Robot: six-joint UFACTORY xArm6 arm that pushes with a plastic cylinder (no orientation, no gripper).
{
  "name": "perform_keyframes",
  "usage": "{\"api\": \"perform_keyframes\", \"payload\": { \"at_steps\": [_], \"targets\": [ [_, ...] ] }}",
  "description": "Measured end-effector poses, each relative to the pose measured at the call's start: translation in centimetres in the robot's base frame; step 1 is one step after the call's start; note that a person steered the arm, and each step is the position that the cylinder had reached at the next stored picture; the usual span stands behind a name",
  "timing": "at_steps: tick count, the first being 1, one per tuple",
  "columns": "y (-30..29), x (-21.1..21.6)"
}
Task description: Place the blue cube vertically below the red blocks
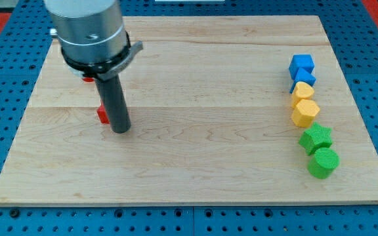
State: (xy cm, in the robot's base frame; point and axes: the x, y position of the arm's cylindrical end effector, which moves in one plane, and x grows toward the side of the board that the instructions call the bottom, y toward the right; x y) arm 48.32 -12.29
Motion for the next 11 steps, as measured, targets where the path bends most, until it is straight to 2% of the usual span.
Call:
{"api": "perform_keyframes", "payload": {
  "at_steps": [3, 4, 6, 7, 9, 10, 11],
  "targets": [
    [-4.0, -6.8],
    [-1.8, -7.3],
    [11.5, -14.0],
    [20.3, -15.6],
    [34.3, -18.2],
    [37.1, -17.7],
    [31.6, -10.9]
  ]
}}
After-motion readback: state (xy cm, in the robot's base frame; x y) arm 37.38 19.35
